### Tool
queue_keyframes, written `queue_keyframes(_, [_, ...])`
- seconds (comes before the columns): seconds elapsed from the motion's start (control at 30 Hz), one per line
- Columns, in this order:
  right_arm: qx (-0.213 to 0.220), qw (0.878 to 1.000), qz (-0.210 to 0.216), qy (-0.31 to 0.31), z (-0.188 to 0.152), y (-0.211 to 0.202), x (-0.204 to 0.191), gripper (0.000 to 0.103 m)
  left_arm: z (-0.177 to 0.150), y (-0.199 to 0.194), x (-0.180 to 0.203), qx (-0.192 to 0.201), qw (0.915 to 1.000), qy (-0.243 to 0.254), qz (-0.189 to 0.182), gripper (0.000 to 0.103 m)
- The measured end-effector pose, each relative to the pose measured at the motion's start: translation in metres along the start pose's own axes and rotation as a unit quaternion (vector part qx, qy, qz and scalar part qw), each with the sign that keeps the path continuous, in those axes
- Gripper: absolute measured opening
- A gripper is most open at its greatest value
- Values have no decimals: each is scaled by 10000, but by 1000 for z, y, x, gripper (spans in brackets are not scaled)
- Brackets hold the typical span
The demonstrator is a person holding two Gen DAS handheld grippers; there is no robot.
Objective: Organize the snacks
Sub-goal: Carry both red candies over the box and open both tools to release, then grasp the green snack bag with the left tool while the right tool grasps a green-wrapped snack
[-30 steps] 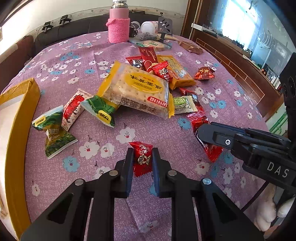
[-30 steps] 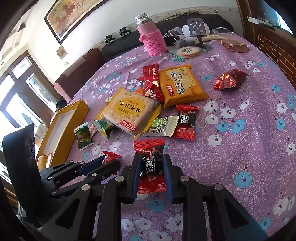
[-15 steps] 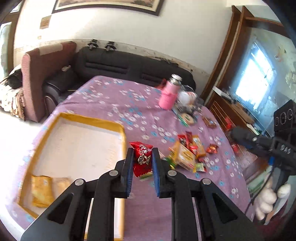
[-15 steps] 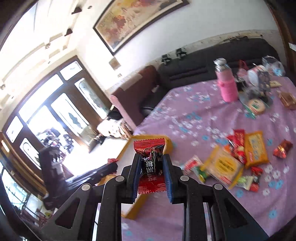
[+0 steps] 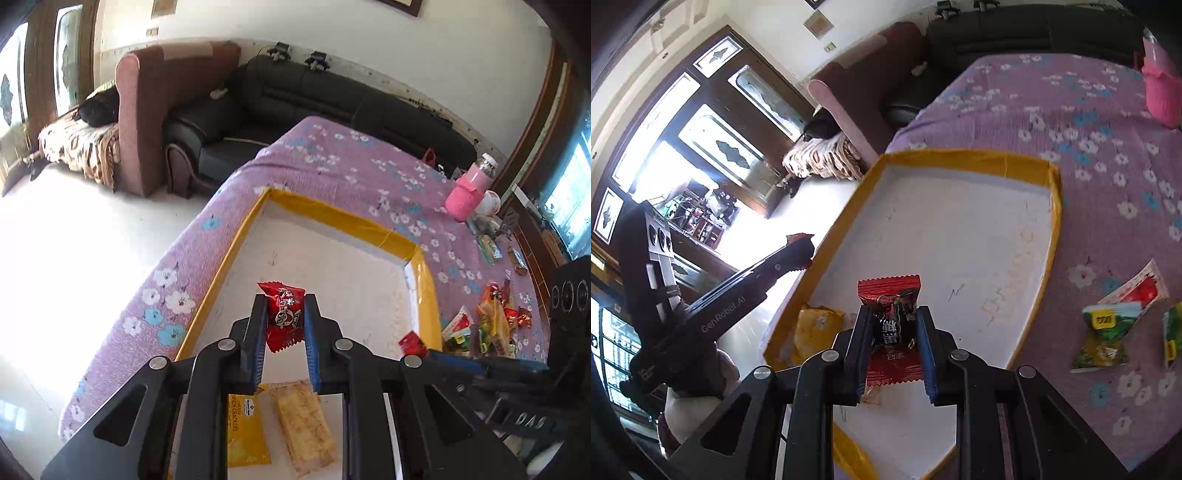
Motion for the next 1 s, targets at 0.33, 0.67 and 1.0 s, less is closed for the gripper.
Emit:
queue_keyframes(0.33, [22,9998,-178,-33,3,12,7,36,-3,21,-20,-293,9973,-591,-326,24])
queue_keyframes(0.67, [1000,9867,-1082,692,-23,-109,139,45,-21,-27,10,227,9927,-661,-982,31])
queue_keyframes(1.0, [1163,9730,-1945,443,-44,-104,168,44,-48,6,151,-437,9819,480,-1780,33])
Point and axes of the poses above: each gripper's, at about its wrist camera, not at the fingertips, and y roughly the way its jaws point, x to its right, z to its top, the point moved 3 cm from there along y, roughly the way its jaws point, and after that the axes turned 1 degree about -y, right-handed, at the moved point
